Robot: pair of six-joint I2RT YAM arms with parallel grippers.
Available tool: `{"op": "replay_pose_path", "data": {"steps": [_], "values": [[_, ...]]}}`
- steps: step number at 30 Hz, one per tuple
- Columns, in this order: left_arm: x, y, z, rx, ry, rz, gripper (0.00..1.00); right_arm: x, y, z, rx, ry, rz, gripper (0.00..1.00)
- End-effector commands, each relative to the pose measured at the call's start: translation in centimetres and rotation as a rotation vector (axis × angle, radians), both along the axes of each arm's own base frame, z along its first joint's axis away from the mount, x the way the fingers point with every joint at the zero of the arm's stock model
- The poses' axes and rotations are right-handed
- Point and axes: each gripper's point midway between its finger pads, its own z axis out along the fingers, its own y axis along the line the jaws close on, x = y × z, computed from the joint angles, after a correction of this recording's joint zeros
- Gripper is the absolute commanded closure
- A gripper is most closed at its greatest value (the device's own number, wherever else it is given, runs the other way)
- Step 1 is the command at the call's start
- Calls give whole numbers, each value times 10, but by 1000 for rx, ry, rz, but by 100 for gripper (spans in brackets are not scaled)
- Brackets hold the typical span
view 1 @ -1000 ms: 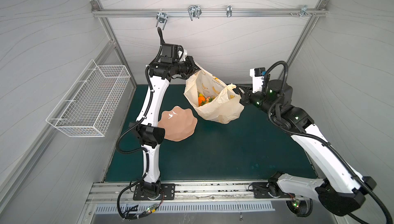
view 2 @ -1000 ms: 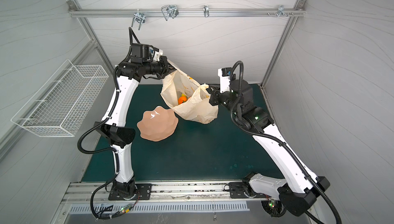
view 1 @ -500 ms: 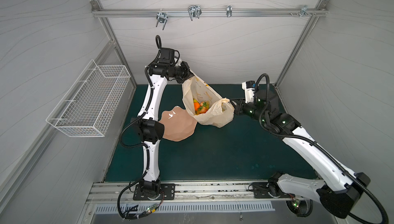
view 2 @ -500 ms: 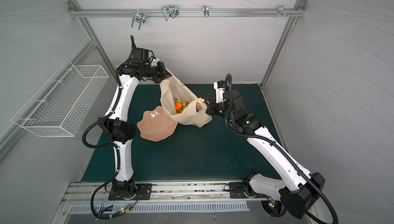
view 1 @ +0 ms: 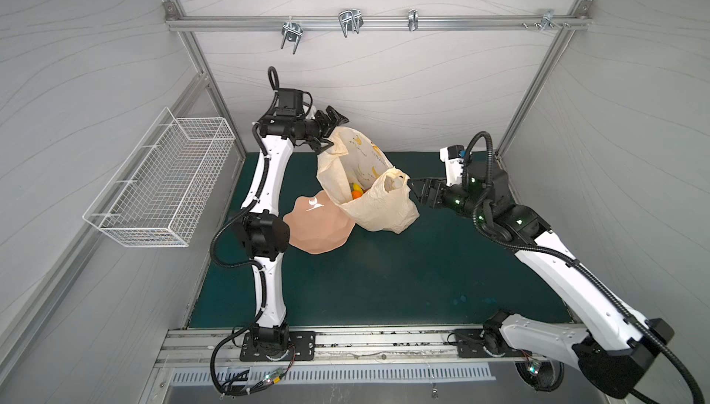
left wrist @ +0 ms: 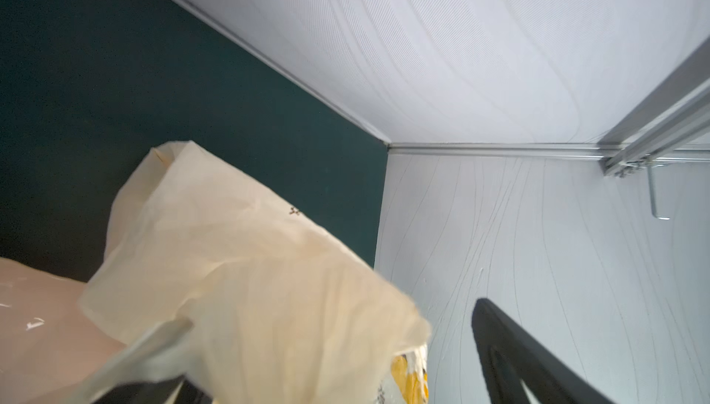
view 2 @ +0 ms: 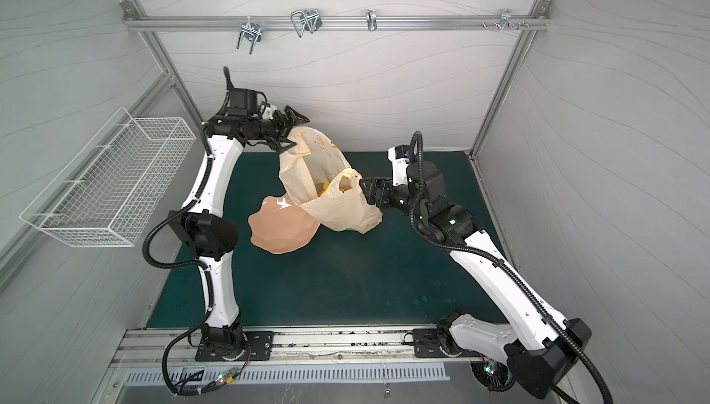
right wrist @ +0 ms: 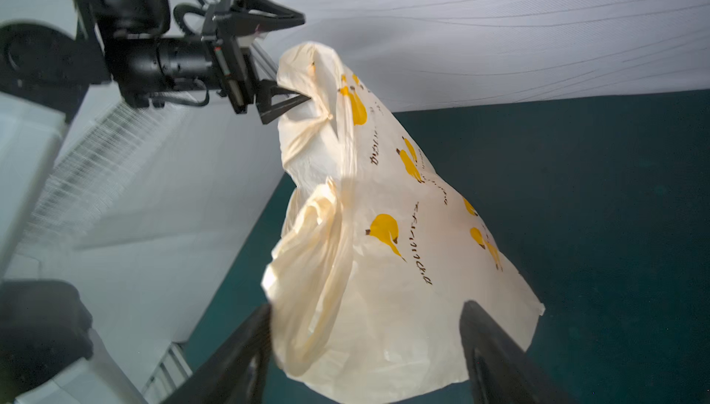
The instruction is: Place the fruits into the plastic bag
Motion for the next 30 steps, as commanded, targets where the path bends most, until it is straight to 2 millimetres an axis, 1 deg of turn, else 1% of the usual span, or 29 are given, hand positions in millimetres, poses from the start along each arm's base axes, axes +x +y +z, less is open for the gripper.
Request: {"op": "replay_pose_path", "data": {"steps": [1,4,6,8,11,12,14,17,21,24,25,28,30], "values": [[-21,32,75,36,-212,69,0,-4,-14,15,-21,-26,-5,13],[-33,53,74,100,-210,96,0,0,-23,19,-22,-12,-13,9],[-39,63,72,114,-201,98,0,3,-30,22,-23,-8,-17,8],[-47,79,70,147,-189,129,0,5,-37,26,-30,-4,-28,7],[-61,101,65,274,-188,184,0,7,-48,34,-54,-14,-44,4],[-67,110,62,340,-180,203,0,8,-51,36,-65,-16,-49,2],[-75,124,50,431,-153,237,0,9,-59,38,-87,-6,-58,1],[-85,136,28,540,-137,239,0,12,-75,36,-111,2,-86,1],[-102,162,-5,727,-168,289,0,25,-105,18,-157,35,-157,1],[-117,183,-15,848,-257,381,0,36,-126,5,-151,43,-214,1],[-122,189,-18,862,-289,413,0,41,-131,3,-147,38,-227,1],[-131,199,-39,915,-345,445,0,54,-151,-12,-162,46,-274,1],[-135,201,-58,950,-363,438,0,62,-165,-25,-193,50,-311,1]]}}
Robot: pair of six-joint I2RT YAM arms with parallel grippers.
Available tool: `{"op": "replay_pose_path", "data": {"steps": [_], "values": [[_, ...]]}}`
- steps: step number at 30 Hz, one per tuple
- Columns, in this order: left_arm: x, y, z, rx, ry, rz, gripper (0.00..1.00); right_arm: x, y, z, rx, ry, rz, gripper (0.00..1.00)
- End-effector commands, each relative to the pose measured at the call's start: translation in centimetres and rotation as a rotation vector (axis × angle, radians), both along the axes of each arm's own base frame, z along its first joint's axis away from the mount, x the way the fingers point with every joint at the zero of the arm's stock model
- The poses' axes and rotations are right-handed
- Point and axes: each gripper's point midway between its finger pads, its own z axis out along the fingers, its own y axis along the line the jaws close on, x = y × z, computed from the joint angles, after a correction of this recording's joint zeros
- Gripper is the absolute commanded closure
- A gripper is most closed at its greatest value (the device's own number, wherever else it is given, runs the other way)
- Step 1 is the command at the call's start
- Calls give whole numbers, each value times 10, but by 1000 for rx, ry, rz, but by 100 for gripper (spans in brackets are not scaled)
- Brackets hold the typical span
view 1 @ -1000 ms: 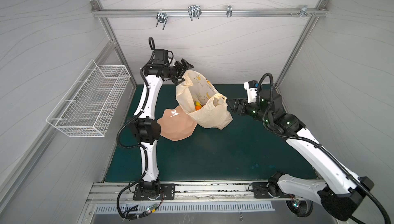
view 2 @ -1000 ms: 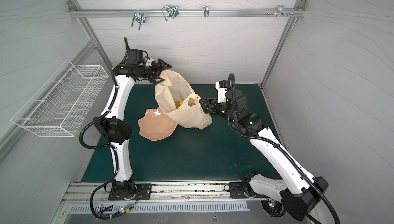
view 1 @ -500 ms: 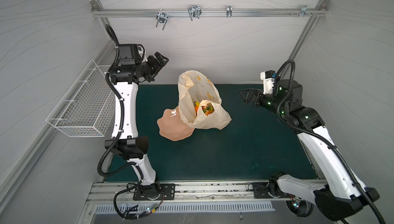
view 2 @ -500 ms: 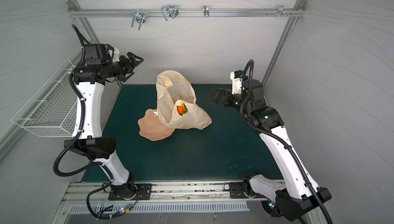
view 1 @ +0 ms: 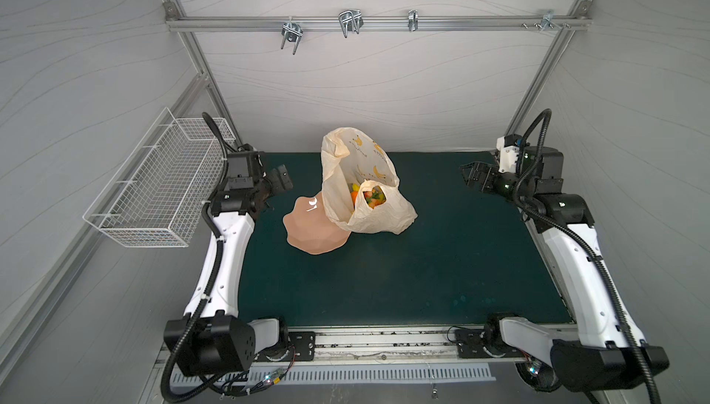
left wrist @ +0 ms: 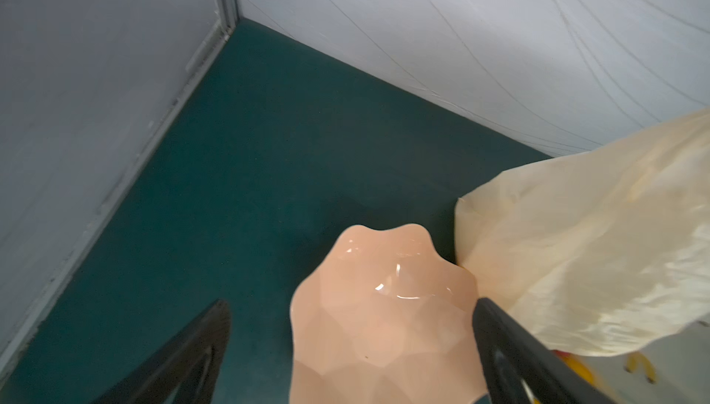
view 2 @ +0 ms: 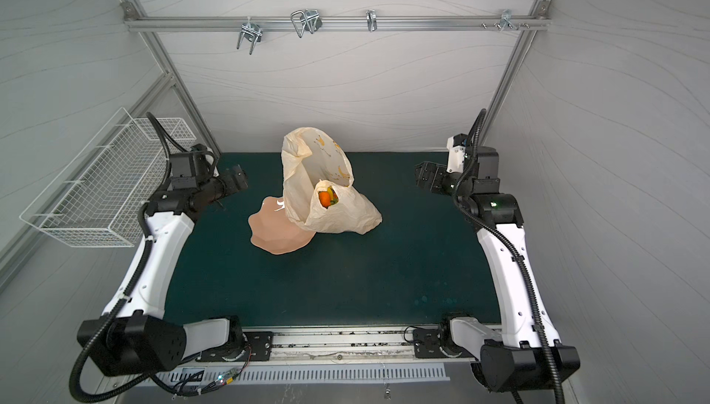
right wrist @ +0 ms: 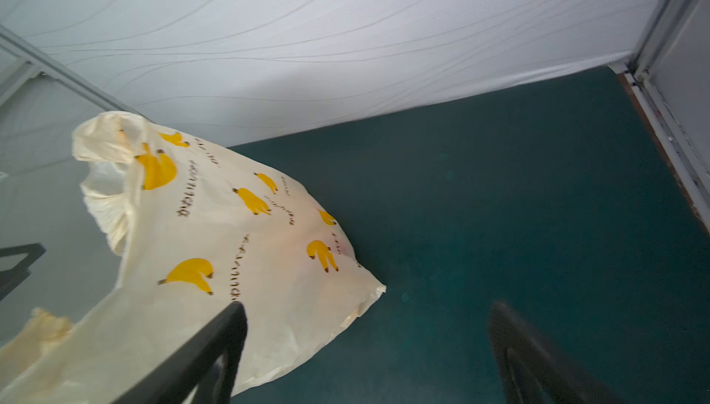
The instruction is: Place the fruits into the plastic bag
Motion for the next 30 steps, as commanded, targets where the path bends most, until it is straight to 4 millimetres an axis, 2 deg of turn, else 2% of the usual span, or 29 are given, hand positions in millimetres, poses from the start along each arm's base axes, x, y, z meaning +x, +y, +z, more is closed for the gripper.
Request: {"op": "replay_pose_path", "data": {"steps": [1,3,6,10,16,20,26,30], "values": [[16,18,18,157,-195,13,0,14,-17,-9,-73,-42,-17,1],[12,18,-3,181,-210,7,0,24,-26,-27,-126,-43,-41,1],[8,19,-26,229,-242,-5,0,40,-42,-56,-112,-25,-97,1],[4,20,-63,235,-228,-4,0,53,-57,-83,-142,-90,-155,1],[3,2,-112,186,-247,-95,0,52,-72,-131,-233,-193,-209,1],[-3,5,-140,191,-256,-67,0,46,-73,-165,-242,-185,-234,1],[-1,-8,-146,195,-301,-152,0,39,-65,-189,-294,-284,-231,1],[0,-19,-141,163,-348,-202,0,42,-58,-191,-245,-316,-209,1]]}}
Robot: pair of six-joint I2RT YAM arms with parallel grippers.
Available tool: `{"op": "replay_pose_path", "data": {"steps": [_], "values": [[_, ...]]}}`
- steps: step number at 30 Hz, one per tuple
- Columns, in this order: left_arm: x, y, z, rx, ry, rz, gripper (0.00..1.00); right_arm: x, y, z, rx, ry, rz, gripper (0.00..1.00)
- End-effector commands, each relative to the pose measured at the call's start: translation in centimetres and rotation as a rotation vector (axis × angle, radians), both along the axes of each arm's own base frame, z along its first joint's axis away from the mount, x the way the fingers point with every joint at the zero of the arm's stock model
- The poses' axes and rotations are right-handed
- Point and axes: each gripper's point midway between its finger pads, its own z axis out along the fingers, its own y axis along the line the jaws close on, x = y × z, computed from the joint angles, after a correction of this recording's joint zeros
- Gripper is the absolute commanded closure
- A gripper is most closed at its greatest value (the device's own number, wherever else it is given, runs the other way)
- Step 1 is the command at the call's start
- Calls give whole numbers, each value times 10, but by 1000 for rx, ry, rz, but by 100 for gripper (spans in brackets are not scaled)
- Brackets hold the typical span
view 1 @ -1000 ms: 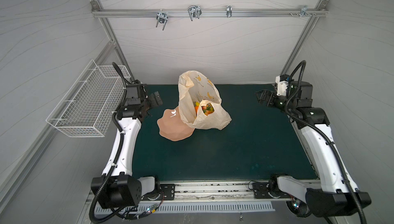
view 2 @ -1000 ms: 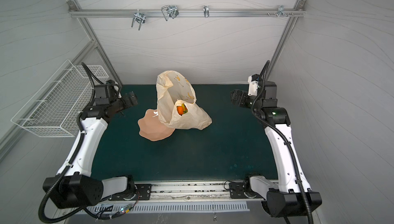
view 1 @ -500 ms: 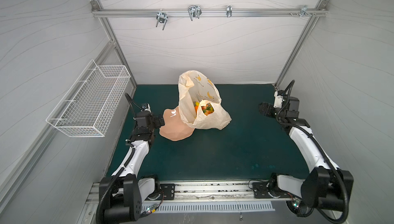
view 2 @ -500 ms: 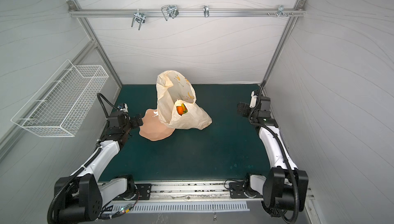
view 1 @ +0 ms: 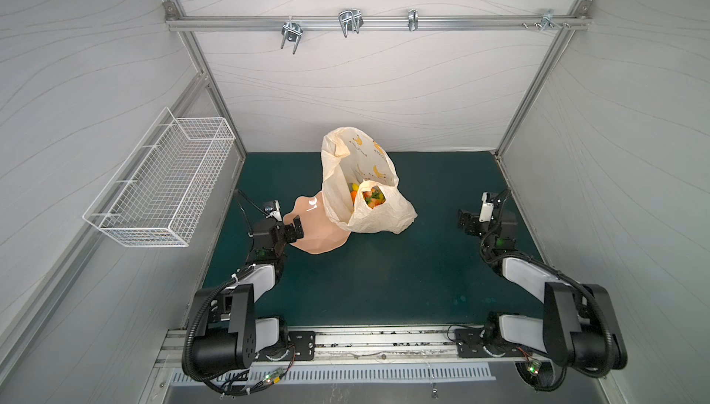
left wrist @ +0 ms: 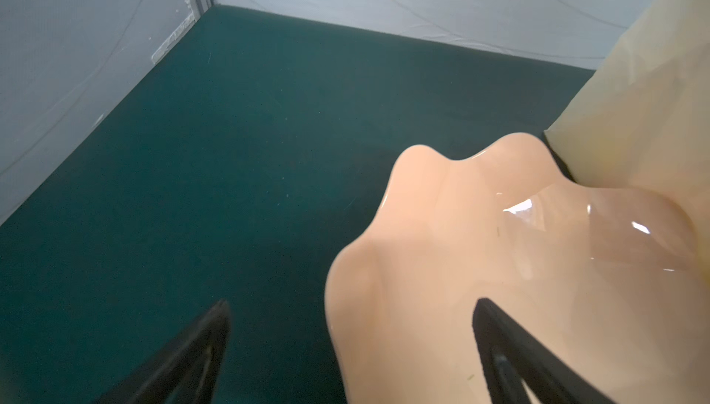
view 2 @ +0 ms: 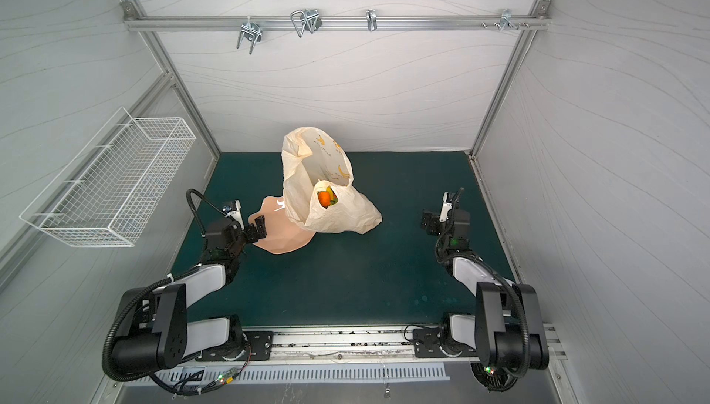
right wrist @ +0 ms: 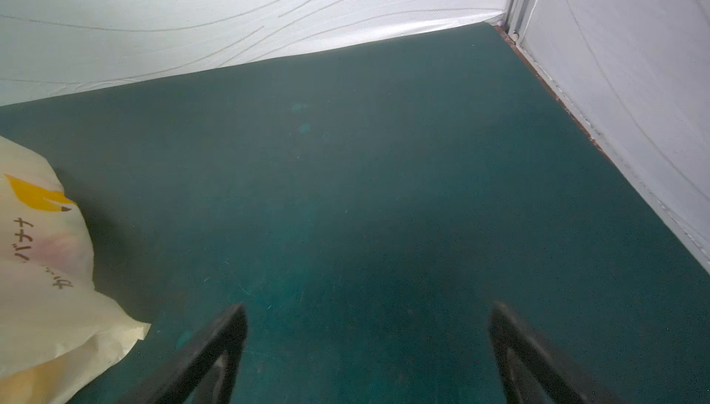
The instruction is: Place the fruits into the plastic bag
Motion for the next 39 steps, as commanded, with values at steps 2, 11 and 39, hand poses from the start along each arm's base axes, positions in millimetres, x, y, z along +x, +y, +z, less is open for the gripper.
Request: {"op": "replay_pose_path", "data": {"steps": [2,11,39], "values": [[16,-11,27,-3,-151,-79,0,13,16,40,-19,-201,80,1],[28,-14,11,-22,-148,-100,0,-15,13,11,-51,-167,45,1],[44,-19,-8,-24,-66,-128,0,31,4,-31,-133,-18,-78,1]]}}
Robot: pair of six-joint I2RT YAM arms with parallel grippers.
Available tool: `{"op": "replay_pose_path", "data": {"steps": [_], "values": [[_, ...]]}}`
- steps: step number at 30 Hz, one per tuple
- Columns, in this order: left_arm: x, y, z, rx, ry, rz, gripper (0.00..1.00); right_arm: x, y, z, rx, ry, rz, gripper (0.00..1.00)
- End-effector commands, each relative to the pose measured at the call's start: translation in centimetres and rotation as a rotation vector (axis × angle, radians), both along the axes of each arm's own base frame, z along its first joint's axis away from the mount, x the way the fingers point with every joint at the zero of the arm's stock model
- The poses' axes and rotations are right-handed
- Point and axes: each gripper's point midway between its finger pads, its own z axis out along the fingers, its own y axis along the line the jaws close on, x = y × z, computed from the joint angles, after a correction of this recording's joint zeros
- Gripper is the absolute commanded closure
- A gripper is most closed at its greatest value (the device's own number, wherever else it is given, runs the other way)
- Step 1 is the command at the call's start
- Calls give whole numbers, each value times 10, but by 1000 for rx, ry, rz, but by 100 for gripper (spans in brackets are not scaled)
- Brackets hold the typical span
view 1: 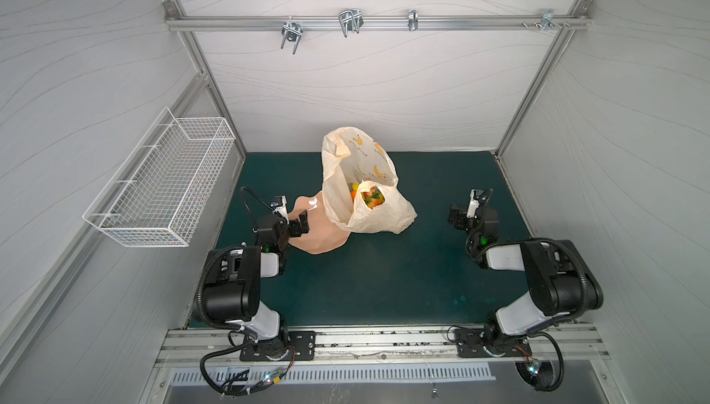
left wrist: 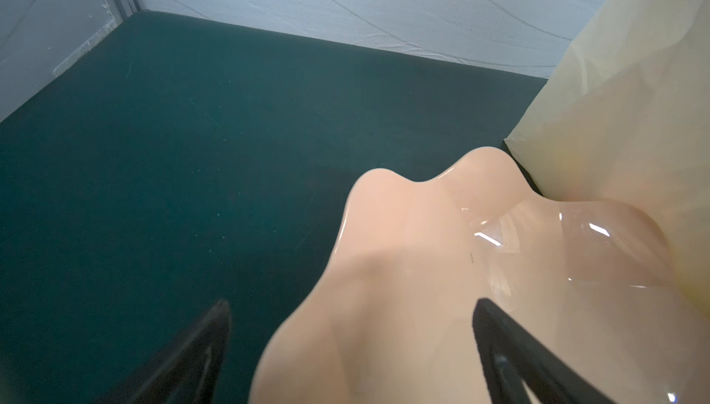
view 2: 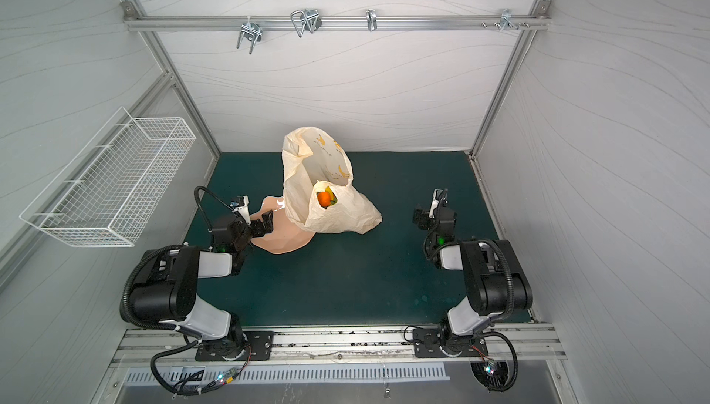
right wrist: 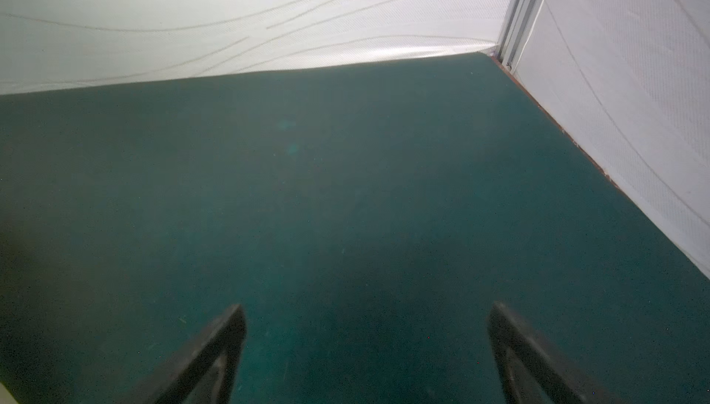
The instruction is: Place the fruits into the plastic bag
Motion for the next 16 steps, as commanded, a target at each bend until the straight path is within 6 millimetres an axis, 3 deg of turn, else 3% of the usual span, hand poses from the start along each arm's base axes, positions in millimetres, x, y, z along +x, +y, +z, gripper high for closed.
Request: {"op": "replay_pose_path", "data": {"steps": [1,16], "values": [[12,0,14,24,-42,-9,0,-3,-4,-8,-35,34,-17,1],[12,0,13,31,-37,-5,0,-3,-6,-8,-34,30,-30,1]]}}
